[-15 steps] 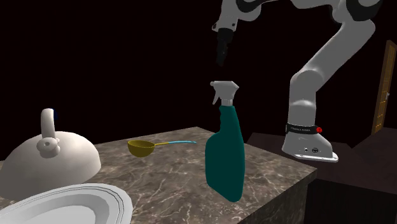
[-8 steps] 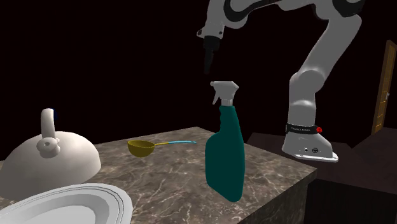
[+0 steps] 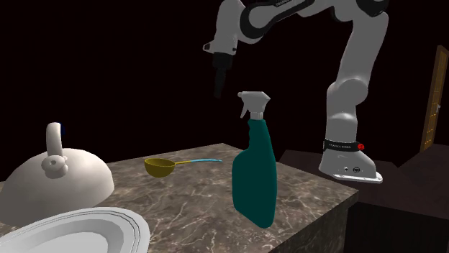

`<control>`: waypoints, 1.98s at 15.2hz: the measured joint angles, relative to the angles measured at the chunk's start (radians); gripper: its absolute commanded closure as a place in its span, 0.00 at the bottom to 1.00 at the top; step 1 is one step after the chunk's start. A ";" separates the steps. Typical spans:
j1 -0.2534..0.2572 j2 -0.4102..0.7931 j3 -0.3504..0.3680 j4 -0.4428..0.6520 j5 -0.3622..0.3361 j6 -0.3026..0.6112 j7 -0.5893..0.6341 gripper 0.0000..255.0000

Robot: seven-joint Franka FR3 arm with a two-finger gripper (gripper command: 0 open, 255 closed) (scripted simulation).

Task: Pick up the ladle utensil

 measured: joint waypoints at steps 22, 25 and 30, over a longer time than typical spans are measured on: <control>0.247 0.709 0.110 0.388 -0.523 0.164 0.151 0.00; 0.261 0.742 0.097 0.390 -0.550 0.189 0.166 0.00; 0.273 0.779 0.079 0.388 -0.579 0.224 0.187 1.00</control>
